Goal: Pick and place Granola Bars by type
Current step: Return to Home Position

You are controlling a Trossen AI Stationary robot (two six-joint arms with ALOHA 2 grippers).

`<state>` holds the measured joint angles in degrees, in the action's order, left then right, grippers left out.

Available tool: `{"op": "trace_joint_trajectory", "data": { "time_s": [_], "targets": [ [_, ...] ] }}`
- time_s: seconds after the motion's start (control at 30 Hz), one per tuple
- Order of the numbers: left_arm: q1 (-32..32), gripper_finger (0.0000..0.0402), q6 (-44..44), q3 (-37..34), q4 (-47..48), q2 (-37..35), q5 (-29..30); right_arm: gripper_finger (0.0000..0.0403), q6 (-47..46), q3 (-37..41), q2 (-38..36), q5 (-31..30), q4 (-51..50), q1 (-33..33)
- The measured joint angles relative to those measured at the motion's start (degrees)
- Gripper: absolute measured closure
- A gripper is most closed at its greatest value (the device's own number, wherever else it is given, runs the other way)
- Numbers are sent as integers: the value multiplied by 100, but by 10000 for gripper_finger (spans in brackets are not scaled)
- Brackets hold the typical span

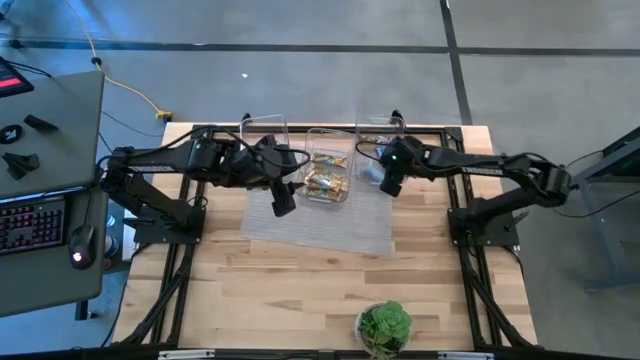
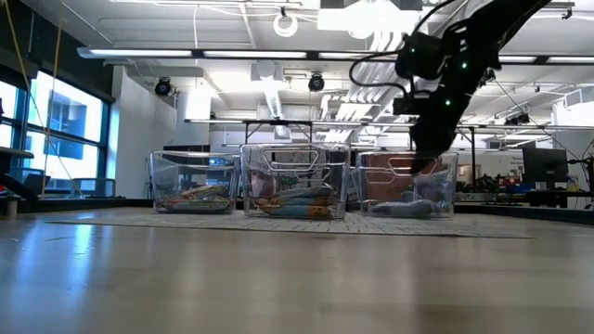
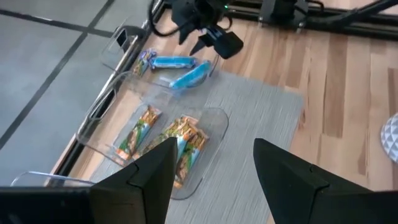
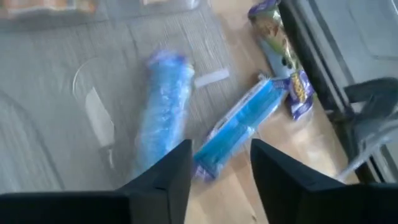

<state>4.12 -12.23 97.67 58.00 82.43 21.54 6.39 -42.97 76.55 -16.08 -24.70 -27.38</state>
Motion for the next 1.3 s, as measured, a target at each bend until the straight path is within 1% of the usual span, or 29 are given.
{"op": "trace_joint_trajectory", "data": {
  "time_s": [0.07, 0.13, 0.2, 0.27, 0.37, 0.43, 0.5, 0.53, 0.6, 0.67, 0.77, 0.8, 0.83, 0.9, 0.97, 1.03, 1.17, 1.23, 1.27, 1.3],
  "targets": [
    [0, 195, -4, 0, 48, -2, 22, 242, 19, -11, 33, -78, 258, -17],
    [0, 195, -4, -4, 151, -109, 31, 231, 126, -202, -24, -117, 40, -3],
    [0, 195, -8, 100, 445, -292, 33, 223, 181, -671, -186, -148, -508, 65],
    [0, 195, -173, 310, 1012, -546, 54, 220, 128, -1344, -362, -129, -1311, 181],
    [4, 195, -625, 482, 1776, -1100, 291, 223, -143, -2286, -663, 28, -2497, 405],
    [22, 195, -760, 436, 2111, -1558, 486, 231, -163, -2635, -1006, 184, -2702, 590],
    [106, 195, -744, 194, 2454, -2105, 470, 240, -10, -2652, -1523, 474, -2649, 808],
    [174, 195, -671, -28, 2497, -2405, 395, 246, 11, -2555, -1820, 648, -2485, 910],
    [335, 195, -532, -734, 2029, -3053, 123, 259, -45, -2180, -2491, 905, -2052, 1107],
    [517, 195, -392, -1692, 940, -3799, -263, 271, -117, -1571, -3242, 1011, -1626, 1277],
    [728, 195, 255, -3381, -800, -4846, -1028, 285, -117, -426, -4390, 1121, -802, 1442],
    [770, 195, 475, -3892, -1281, -5178, -1204, 288, -97, -38, -4749, 1198, -501, 1473],
    [795, 195, 635, -4349, -1657, -5476, -1323, 291, -59, 328, -5085, 1273, -186, 1499],
    [791, 195, 773, -5122, -2130, -6043, -1287, 294, -6, 1001, -5723, 1486, 458, 1523],
    [789, 195, 730, -5686, -2399, -6592, -922, 295, 9, 1513, -6300, 1702, 817, 1523],
    [789, 195, 602, -6106, -2581, -7100, -754, 295, 7, 1878, -6833, 1890, 964, 1523],
    [791, 195, 657, -6699, -2845, -7961, -924, 295, -365, 2323, -7625, 2049, 1509, 1523],
    [791, 195, 836, -6981, -3068, -8249, -1053, 295, -475, 2423, -7640, 2130, 1660, 1523],
    [790, 195, 918, -7101, -3196, -8217, -1075, 295, -471, 2478, -7586, 2119, 1599, 1526],
    [790, 195, 960, -7188, -3179, -8193, -1096, 295, -445, 2511, -7500, 2105, 1757, 1527]
  ]
}}
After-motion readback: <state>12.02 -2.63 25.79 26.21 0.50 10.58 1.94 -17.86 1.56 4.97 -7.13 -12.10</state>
